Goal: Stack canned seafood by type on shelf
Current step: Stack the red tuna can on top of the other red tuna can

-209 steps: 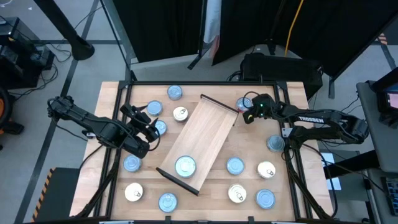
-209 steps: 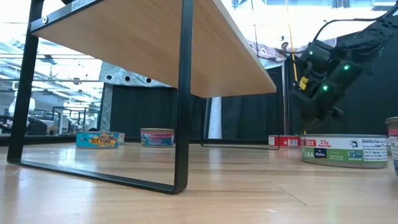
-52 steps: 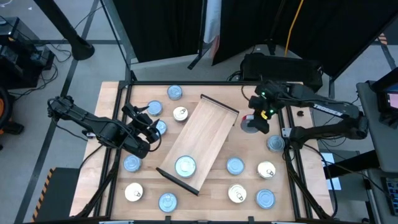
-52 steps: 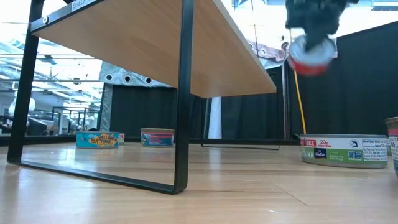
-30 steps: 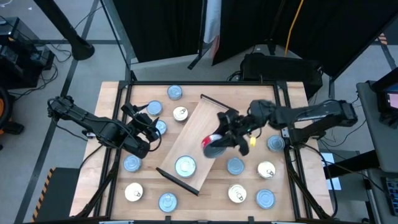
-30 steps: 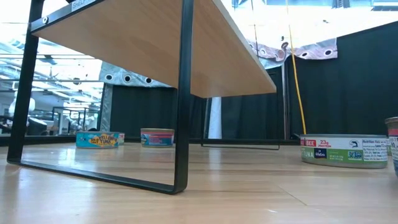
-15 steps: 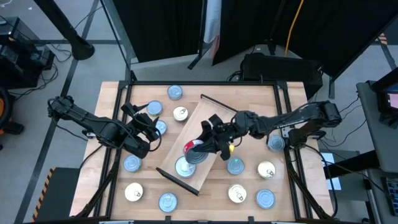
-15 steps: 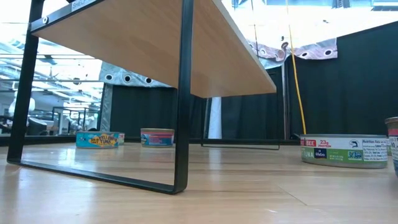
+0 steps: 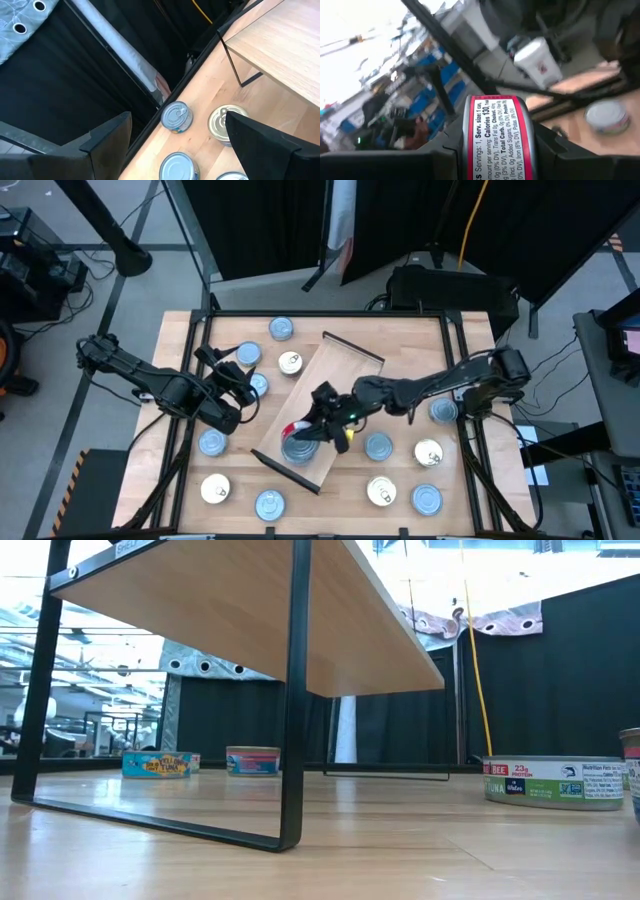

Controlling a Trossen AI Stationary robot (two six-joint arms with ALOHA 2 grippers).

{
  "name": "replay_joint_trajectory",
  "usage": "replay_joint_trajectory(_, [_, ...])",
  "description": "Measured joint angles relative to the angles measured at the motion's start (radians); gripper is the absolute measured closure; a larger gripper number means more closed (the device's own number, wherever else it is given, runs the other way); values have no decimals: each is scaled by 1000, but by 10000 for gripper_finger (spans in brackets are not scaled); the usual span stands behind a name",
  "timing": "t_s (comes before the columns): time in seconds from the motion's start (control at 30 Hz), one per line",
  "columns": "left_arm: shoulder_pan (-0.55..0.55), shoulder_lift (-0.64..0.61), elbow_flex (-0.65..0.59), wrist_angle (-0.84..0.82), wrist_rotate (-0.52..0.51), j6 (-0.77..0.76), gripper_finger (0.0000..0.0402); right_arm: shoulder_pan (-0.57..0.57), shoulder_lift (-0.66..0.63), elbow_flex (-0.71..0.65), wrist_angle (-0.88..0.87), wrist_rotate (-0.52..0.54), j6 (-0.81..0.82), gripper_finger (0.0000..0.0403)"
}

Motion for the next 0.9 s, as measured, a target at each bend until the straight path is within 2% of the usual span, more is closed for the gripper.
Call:
replay_joint_trajectory(0.13, [0, 0, 0, 0, 0, 0, 80, -1, 36, 40, -70, -2, -12, 275])
replay_joint_trajectory(0.3, [0, 0, 0, 0, 0, 0, 80, -2, 66, 47, -74, -2, -3, 275])
replay_joint_trajectory(0.67, [0, 0, 0, 0, 0, 0, 80, -2, 66, 47, -110, -33, 20, 275])
replay_joint_trajectory(0.9, [0, 0, 0, 0, 0, 0, 80, -2, 65, 48, -140, -26, -30, 262])
